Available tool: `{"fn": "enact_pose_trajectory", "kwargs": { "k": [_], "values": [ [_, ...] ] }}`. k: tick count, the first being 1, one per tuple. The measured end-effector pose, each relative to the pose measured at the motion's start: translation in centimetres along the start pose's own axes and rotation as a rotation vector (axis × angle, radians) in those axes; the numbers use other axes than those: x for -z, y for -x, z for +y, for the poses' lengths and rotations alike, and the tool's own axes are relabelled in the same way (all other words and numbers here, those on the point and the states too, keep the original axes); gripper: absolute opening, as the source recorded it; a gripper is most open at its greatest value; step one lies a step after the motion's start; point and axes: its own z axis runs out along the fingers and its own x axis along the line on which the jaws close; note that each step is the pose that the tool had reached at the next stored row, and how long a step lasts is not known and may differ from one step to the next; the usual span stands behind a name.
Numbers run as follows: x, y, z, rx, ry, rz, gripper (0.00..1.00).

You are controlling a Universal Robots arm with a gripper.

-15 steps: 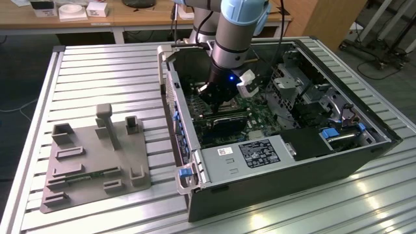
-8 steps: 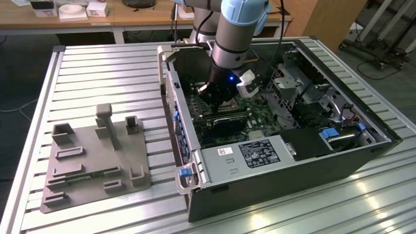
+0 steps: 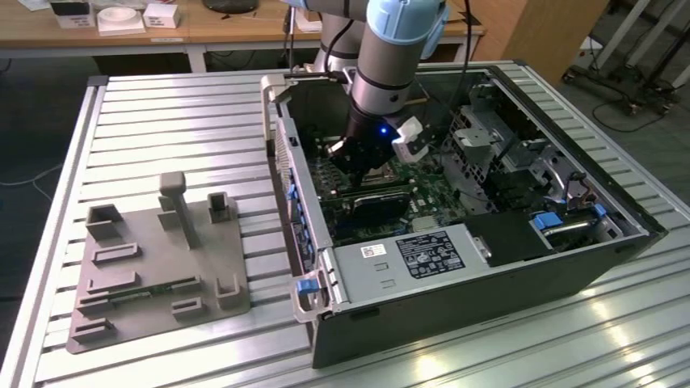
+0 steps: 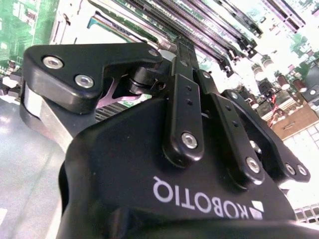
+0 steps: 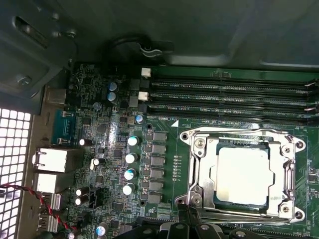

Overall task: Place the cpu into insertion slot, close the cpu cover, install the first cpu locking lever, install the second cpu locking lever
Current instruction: 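Install the second cpu locking lever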

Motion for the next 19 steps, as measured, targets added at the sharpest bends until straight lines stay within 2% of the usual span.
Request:
{"fn": "enact_pose_trajectory", "kwargs": {
  "k": [9,14,16,19],
  "values": [
    [-0.20,0.00,0.10,0.000,-0.0002,0.0021,0.10],
    [-0.15,0.02,0.16,0.000,0.0058,0.0008,0.10],
    [0.05,0.02,0.14,0.000,0.0047,0.0011,0.10],
    [0.10,0.01,0.15,0.000,0.0075,0.0013,0.10]
  ]
}}
